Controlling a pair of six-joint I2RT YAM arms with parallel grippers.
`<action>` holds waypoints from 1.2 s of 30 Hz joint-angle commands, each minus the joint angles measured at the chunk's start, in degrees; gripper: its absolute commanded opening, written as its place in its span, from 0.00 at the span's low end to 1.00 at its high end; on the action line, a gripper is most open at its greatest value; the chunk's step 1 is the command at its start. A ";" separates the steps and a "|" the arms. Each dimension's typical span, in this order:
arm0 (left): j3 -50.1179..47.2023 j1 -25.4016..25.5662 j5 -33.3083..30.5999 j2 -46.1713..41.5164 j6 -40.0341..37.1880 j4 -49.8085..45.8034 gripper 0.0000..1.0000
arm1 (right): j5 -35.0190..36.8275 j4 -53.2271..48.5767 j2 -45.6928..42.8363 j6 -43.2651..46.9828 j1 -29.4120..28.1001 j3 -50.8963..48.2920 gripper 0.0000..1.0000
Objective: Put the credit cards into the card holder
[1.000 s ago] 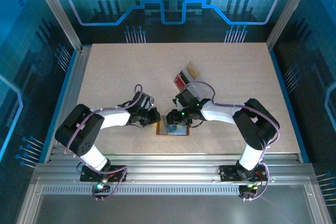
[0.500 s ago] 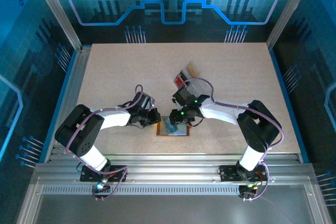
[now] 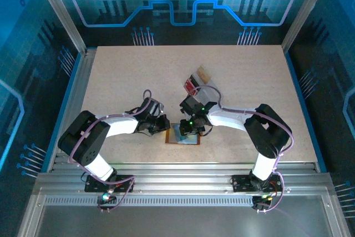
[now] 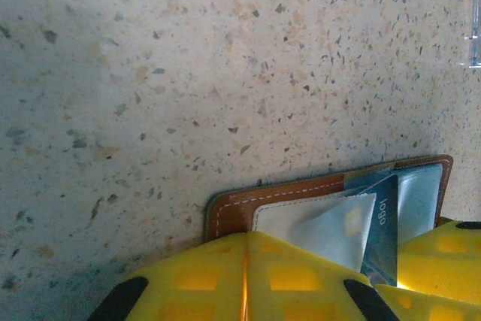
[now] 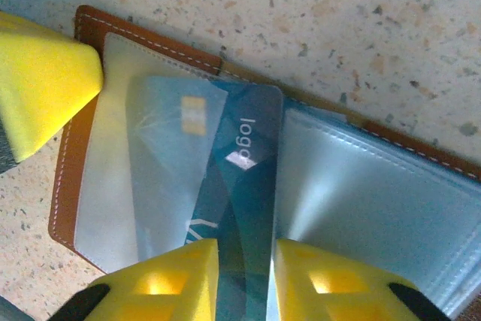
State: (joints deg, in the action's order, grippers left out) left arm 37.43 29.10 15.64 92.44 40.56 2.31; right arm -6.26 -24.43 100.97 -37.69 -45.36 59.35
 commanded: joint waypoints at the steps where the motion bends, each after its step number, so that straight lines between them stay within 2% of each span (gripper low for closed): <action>1: -3.48 2.51 -0.15 2.39 0.29 -8.82 0.08 | -1.08 -0.07 0.42 -0.53 -0.89 1.12 0.17; 9: -5.16 4.44 -0.78 2.14 2.39 -6.89 0.08 | 0.78 -1.44 0.73 -1.59 -1.73 2.63 0.00; 24: -7.44 6.58 -2.48 -1.15 5.82 -5.65 0.07 | 2.42 5.60 0.29 -11.11 -5.38 -1.02 0.00; 26: -7.79 6.71 -2.69 -1.67 6.27 -5.49 0.07 | 2.16 6.96 0.18 -12.16 -5.72 -1.57 0.03; 31: -7.89 7.30 -3.03 -2.35 6.82 -5.45 0.08 | 0.77 9.93 0.03 -13.05 -6.63 -2.14 0.18; 36: -7.72 7.72 -3.03 -2.33 7.36 -5.50 0.08 | -1.67 11.37 0.10 -13.00 -6.71 -2.31 0.23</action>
State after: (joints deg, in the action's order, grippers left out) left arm 32.56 34.15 8.27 88.42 46.70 6.96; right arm -4.93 -19.35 100.84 -50.13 -50.85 57.39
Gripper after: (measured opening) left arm 0.077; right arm 0.219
